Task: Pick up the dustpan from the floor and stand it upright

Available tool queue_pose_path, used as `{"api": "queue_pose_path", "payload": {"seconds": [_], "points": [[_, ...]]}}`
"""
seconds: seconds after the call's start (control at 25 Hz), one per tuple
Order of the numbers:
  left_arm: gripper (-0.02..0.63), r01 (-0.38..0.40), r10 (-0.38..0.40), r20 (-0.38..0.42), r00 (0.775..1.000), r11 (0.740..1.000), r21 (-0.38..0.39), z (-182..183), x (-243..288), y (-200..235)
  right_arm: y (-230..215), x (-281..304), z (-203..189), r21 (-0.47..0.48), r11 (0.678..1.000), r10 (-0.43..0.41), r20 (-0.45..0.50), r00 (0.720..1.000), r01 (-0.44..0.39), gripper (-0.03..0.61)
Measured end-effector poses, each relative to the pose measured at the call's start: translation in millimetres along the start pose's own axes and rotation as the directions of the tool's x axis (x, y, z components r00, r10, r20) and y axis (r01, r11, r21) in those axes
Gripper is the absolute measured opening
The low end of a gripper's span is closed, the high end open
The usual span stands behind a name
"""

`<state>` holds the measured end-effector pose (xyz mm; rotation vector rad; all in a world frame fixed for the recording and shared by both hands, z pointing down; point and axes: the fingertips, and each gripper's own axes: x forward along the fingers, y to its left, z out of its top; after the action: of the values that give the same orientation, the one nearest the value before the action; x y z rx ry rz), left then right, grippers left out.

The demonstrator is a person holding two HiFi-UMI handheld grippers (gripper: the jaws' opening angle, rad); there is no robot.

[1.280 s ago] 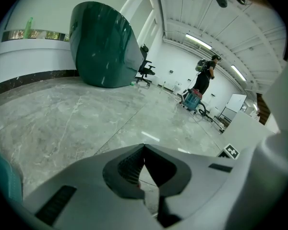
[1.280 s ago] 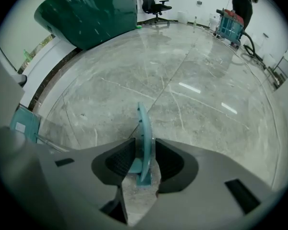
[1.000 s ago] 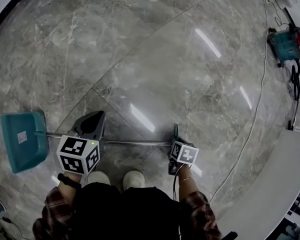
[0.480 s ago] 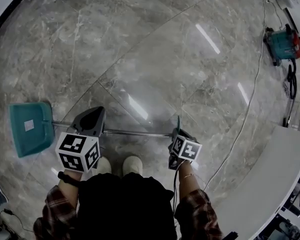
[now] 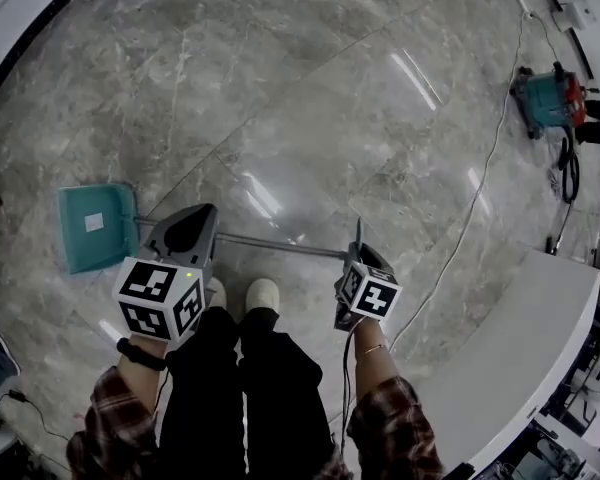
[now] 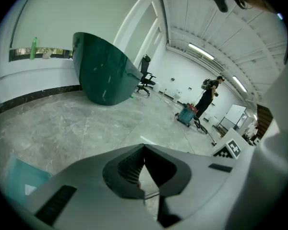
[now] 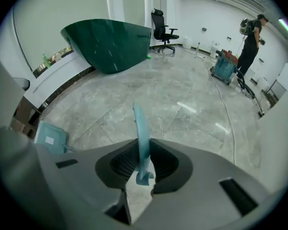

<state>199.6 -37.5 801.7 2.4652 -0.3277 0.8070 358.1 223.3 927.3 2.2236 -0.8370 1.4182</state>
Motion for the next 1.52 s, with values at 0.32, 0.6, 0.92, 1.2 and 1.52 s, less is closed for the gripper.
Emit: {"api": "queue_pose_path", "payload": {"seconds": [0.32, 0.6, 0.92, 1.2, 1.52], "points": [[0.011, -0.005, 0.005, 0.038, 0.999, 1.000, -0.006, 93, -78, -40, 2, -112, 71, -0.042, 0.996, -0.083, -0.003, 0.997, 0.083, 0.081], [0.011, -0.015, 0.014, 0.150, 0.989, 1.000, 0.006, 188, -126, -64, 23, -178, 147, -0.057, 0.996, -0.063, 0.027, 0.998, 0.064, 0.103], [0.011, -0.060, 0.066, 0.234, 0.970, 0.998, -0.031, 221, -194, -50, 131, -237, 186, -0.151, 0.979, 0.141, 0.029, 0.990, -0.135, 0.118], [0.012, -0.142, 0.162, 0.216, 0.963, 0.984, -0.103, 176, -288, -13, 247, -299, 189, -0.403, 0.894, 0.243, 0.071, 0.967, -0.195, 0.132], [0.011, -0.259, 0.317, 0.231, 0.920, 0.933, -0.248, 136, -410, 38, 372, -350, 164, -0.449, 0.814, 0.412, -0.002, 0.911, -0.369, 0.135]]}}
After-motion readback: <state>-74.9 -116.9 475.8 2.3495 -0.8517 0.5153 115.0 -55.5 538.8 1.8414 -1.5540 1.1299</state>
